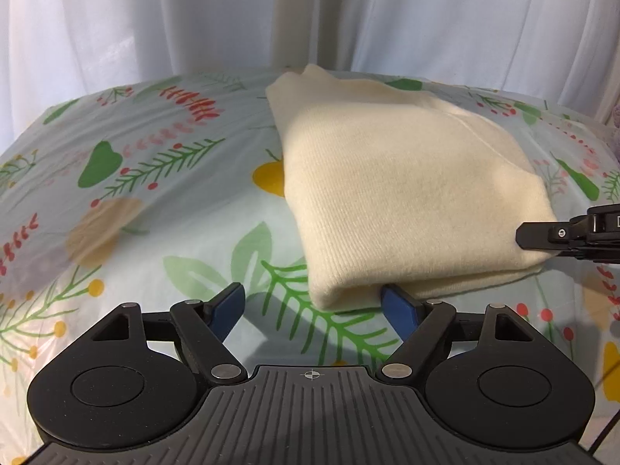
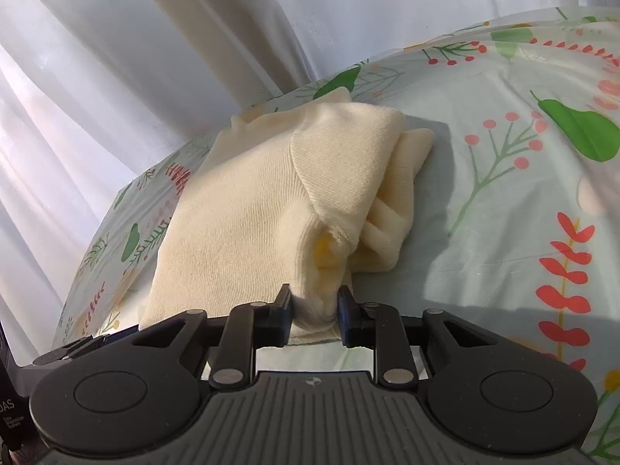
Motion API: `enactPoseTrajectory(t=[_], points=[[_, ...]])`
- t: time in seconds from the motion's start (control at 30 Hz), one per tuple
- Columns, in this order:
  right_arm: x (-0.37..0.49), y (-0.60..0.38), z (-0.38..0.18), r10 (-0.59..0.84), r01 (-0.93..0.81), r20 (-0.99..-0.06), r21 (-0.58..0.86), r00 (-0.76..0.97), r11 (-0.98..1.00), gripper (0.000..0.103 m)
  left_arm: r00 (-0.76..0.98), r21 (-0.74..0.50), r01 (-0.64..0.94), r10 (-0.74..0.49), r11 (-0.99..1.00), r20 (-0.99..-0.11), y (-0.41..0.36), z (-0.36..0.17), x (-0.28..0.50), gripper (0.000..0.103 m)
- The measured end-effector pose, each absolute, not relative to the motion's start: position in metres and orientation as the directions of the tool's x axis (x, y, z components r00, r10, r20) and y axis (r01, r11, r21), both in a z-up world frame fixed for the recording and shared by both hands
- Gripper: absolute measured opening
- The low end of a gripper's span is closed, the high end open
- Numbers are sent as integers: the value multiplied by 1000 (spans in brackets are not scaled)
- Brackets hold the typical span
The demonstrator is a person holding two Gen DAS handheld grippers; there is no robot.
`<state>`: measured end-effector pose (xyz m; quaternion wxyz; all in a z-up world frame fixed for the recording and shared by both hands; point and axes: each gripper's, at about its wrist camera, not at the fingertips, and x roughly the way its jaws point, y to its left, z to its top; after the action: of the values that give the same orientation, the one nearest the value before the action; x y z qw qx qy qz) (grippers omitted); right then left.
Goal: Fold small clothes
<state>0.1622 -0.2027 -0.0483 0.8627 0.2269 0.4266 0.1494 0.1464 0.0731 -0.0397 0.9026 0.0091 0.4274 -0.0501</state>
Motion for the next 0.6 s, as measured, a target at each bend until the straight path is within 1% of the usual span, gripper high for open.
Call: enactPoseTrajectory(t=[0.07,0.13,0.17,0.2,0.23,0.3,0.33,0.37,0.5,0.6], points=[[160,-211,-45,497,-61,-626,584,600,809,14,622,-71,42,-82,997,-779,80,-40,150,81],[159,-224,-46,555,-36,-573,676,604,736,14,626,-79,-13,-53,997,-778,86,-39,150,80],[159,-229,-47,568,-21,-560,700,604,714,13,622,-79,-53,-29,996,-782,91,-40,152,80],[160,-231,-49,563,-5,-568,701,600,713,13,619,-95,-73,-30,993,-785,95,-40,151,80],[161,-230,-51,537,-2,-598,667,595,745,13,619,-109,-81,-35,991,-784,97,-39,150,81],[160,-217,-53,439,-54,-669,514,599,856,12,605,-121,-94,-40,988,-795,100,-37,148,80],[158,-210,-53,412,-88,-678,458,609,885,12,602,-125,-94,-44,988,-797,101,-36,147,80],[156,-206,-52,399,-104,-680,432,615,896,12,599,-128,-98,-45,987,-800,102,-35,146,80],[155,-199,-44,362,-120,-693,373,623,920,10,582,-145,-112,-54,983,-811,104,-33,145,79],[150,-191,-38,286,-143,-700,256,655,956,10,575,-160,-93,-78,983,-814,98,-32,144,79]])
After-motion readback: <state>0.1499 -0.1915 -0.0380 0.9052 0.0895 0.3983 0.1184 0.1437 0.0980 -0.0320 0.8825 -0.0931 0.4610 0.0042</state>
